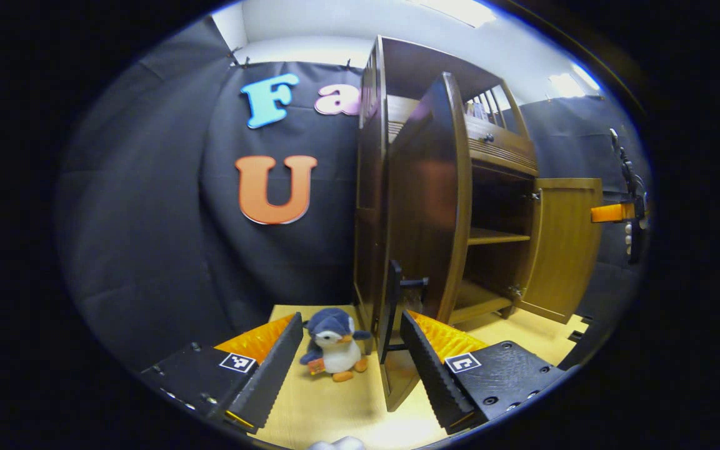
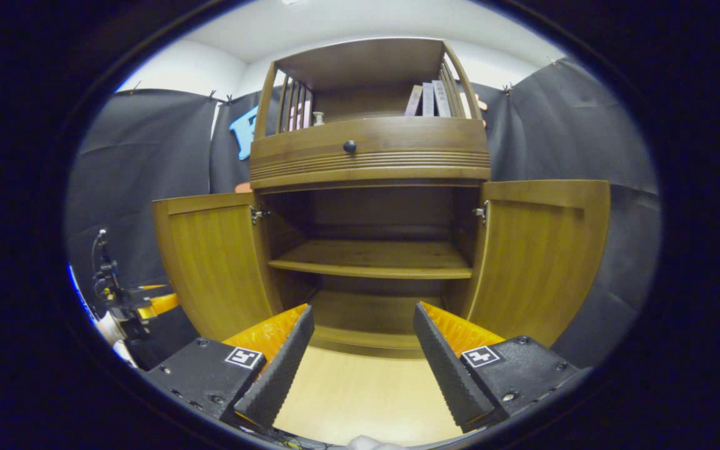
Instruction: Open the right door of the double-door shoe cabinet with the right hand, and open the left door with the left hand.
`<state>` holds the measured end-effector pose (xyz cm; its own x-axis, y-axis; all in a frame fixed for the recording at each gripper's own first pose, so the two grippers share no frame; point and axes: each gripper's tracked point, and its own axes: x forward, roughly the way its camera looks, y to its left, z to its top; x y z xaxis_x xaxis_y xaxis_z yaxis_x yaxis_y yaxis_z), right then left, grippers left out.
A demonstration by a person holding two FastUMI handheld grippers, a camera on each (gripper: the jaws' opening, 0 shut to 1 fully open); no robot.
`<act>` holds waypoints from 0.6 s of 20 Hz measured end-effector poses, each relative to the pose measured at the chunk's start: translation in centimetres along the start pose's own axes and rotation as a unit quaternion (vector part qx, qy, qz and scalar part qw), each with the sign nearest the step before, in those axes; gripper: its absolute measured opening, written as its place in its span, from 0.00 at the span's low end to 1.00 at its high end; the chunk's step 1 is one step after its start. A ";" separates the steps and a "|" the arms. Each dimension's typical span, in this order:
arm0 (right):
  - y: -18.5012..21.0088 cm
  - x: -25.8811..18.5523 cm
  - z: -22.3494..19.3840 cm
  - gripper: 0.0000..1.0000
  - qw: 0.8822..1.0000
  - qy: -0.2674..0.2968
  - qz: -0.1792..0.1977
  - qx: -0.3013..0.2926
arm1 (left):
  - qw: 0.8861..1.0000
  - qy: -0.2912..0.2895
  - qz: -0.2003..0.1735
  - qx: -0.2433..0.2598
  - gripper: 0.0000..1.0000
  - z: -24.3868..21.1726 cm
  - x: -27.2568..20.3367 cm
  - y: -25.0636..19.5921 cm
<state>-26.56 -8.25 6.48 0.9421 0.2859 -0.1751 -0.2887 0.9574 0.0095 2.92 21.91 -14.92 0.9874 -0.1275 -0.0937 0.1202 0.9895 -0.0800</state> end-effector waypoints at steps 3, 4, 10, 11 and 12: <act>-1.1 0.1 0.5 1.00 1.000 -0.011 -0.017 -0.010 | 0.999 -0.012 0.042 0.018 0.95 3.4 -1.3 -2.4; -1.3 0.0 0.7 1.00 1.000 -0.014 -0.019 -0.009 | 0.998 -0.016 0.049 0.019 0.95 4.5 -1.4 -3.5; -3.2 -0.7 1.1 0.99 0.999 -0.022 -0.028 0.003 | 0.996 -0.028 0.083 0.015 0.95 9.5 -1.7 -9.8; -3.7 -1.0 1.0 0.99 0.999 -0.023 -0.033 0.005 | 0.996 -0.031 0.083 0.016 0.95 10.0 -1.7 -11.1; -4.3 -1.2 1.0 1.00 0.999 -0.023 -0.039 0.008 | 0.996 -0.034 0.076 0.016 1.00 10.5 -1.5 -12.5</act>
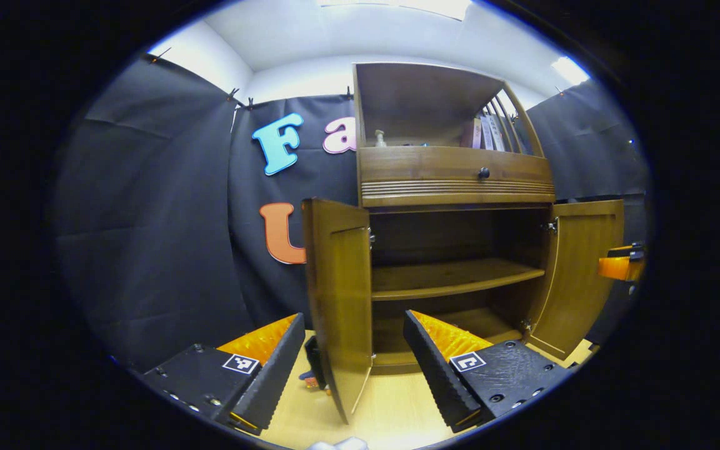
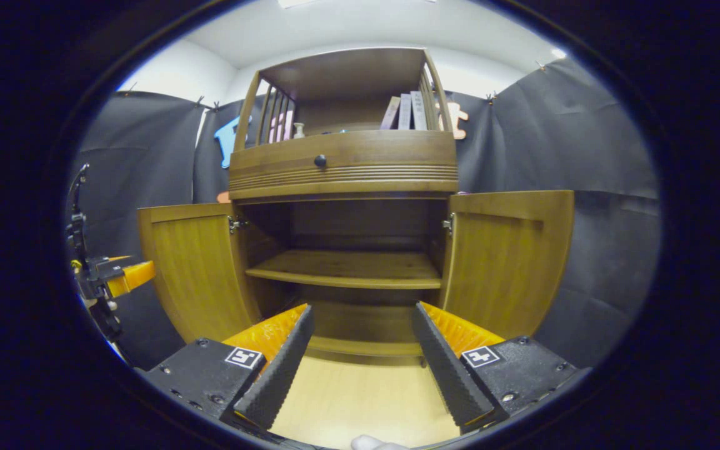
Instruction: Open the right door of the double-door shoe cabinet with the right hand, and open the left door with the left hand.
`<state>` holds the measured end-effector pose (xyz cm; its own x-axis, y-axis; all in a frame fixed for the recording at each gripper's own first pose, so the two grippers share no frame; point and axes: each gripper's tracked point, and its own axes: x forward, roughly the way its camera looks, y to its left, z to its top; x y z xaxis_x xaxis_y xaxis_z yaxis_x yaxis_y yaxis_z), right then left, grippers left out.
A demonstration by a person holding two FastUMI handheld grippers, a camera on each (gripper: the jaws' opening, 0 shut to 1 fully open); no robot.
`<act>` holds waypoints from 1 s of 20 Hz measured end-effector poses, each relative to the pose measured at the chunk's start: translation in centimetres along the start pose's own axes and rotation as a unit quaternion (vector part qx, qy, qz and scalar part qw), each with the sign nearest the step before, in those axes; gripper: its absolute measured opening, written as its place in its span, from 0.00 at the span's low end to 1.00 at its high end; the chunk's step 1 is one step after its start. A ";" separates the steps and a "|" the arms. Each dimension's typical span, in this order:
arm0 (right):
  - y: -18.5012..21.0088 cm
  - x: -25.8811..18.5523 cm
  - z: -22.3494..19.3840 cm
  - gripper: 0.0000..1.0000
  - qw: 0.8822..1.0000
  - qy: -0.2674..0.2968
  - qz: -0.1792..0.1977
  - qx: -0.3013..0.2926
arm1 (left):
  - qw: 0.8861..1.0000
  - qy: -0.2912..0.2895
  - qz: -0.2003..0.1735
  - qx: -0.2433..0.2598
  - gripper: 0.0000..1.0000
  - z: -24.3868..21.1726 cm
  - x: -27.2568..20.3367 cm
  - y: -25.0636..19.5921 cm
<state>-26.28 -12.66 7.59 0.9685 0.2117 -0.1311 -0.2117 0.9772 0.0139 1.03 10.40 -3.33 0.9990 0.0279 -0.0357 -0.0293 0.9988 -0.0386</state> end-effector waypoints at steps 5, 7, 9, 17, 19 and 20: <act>-2.1 -0.7 -0.6 0.99 1.000 -0.001 -0.021 0.010 | 1.000 0.010 -0.019 0.012 0.95 0.0 -0.3 -5.9; -2.5 -0.8 -0.8 0.99 1.000 -0.001 -0.025 0.009 | 0.999 0.016 -0.026 0.024 1.00 -0.7 -0.6 -7.8; -2.6 -1.0 -1.0 0.99 1.000 -0.001 -0.027 0.006 | 0.999 0.018 -0.036 0.024 0.95 -1.0 -1.1 -9.1; -2.0 -1.4 -0.7 0.99 1.000 -0.009 -0.024 0.003 | 0.999 0.018 -0.033 0.003 0.96 -0.6 -1.9 -9.4; -1.8 -1.3 -0.6 1.00 1.000 -0.009 -0.023 0.003 | 0.999 0.016 -0.028 0.006 0.96 -0.4 -2.0 -8.8; -1.6 -1.3 -0.6 1.00 1.000 -0.009 -0.023 0.002 | 1.000 0.015 -0.027 0.006 0.96 -0.3 -2.1 -8.7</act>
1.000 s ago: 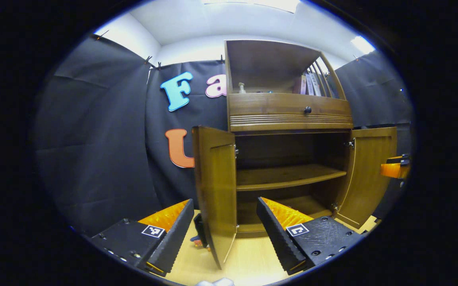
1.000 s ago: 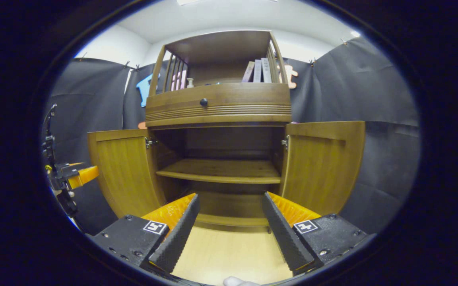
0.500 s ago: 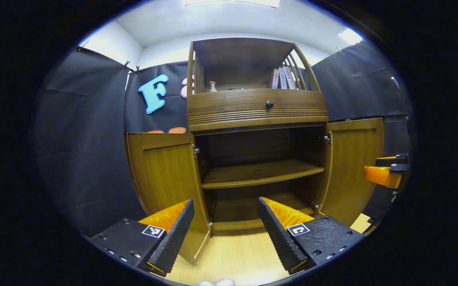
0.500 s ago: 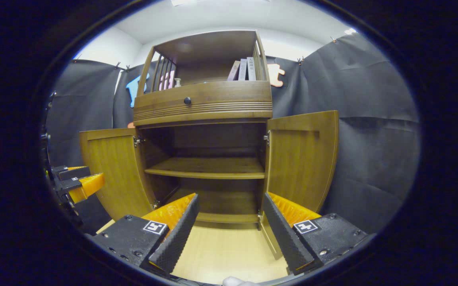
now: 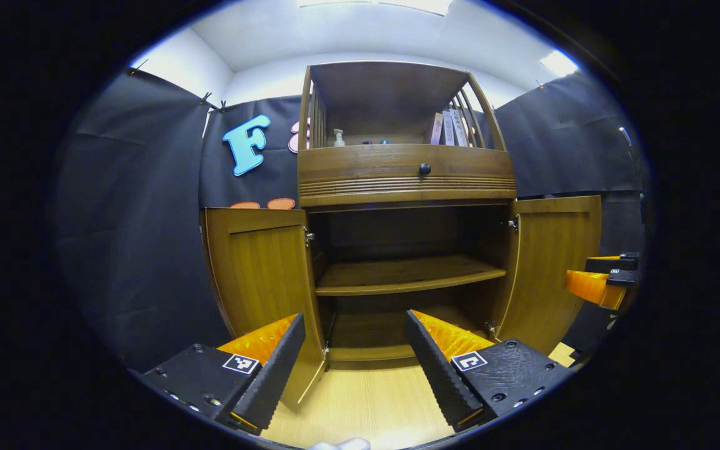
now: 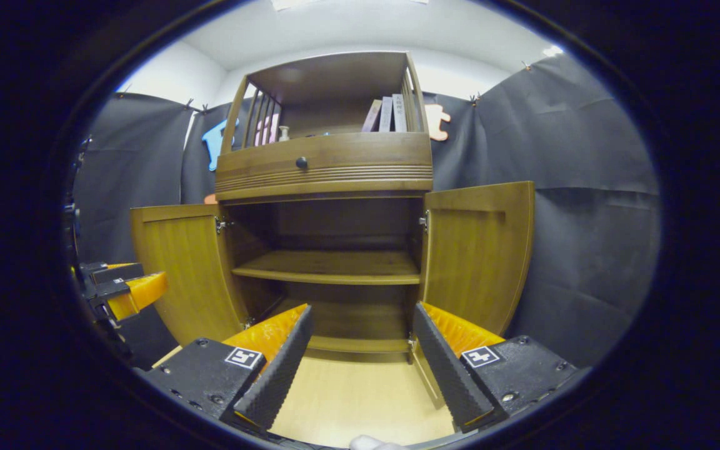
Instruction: Open the right door of the double-door shoe cabinet with the right hand, and open the left door with the left hand.
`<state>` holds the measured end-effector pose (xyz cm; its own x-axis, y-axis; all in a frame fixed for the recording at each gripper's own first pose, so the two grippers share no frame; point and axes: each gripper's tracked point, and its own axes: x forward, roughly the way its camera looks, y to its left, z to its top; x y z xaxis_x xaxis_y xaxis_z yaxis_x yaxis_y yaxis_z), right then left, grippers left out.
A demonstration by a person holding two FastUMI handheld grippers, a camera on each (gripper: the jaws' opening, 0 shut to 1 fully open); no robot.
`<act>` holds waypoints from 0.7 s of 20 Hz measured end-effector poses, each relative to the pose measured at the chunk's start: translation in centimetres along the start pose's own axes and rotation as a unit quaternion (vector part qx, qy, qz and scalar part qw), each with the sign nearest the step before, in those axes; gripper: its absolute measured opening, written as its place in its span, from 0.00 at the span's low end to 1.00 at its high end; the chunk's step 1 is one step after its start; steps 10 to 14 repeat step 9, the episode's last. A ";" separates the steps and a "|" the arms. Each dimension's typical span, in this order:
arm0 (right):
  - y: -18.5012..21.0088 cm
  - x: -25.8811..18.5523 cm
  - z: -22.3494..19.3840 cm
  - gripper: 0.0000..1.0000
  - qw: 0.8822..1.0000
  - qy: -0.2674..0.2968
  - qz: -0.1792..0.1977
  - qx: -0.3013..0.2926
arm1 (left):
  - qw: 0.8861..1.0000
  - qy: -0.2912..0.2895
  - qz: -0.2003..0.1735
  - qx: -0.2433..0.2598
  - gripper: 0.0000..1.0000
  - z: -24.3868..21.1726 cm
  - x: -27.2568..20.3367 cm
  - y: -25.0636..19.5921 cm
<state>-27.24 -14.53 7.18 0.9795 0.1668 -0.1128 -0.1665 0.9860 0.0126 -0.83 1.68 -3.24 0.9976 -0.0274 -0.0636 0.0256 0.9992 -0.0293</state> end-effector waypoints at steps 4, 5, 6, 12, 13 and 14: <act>0.5 0.0 0.4 0.99 1.000 -0.006 -0.003 0.000 | 1.000 0.001 -0.004 -0.008 0.96 -0.2 -0.1 0.3; 0.6 0.0 0.4 0.99 1.000 -0.007 -0.004 0.001 | 1.000 0.002 -0.003 -0.007 0.96 -0.3 -0.2 0.5; 0.7 -0.1 0.4 1.00 1.000 -0.008 -0.005 0.002 | 1.000 0.002 -0.002 -0.007 0.96 -0.2 -0.2 0.7; 1.0 0.0 0.4 1.00 1.000 -0.011 -0.011 0.002 | 1.000 -0.001 -0.005 -0.006 0.96 -0.1 0.0 1.1; 1.0 0.0 0.4 1.00 1.000 -0.011 -0.011 0.002 | 1.000 -0.001 -0.005 -0.006 0.96 -0.1 0.0 1.1; 1.0 0.0 0.4 1.00 1.000 -0.011 -0.011 0.002 | 1.000 -0.001 -0.005 -0.006 0.96 -0.1 0.0 1.1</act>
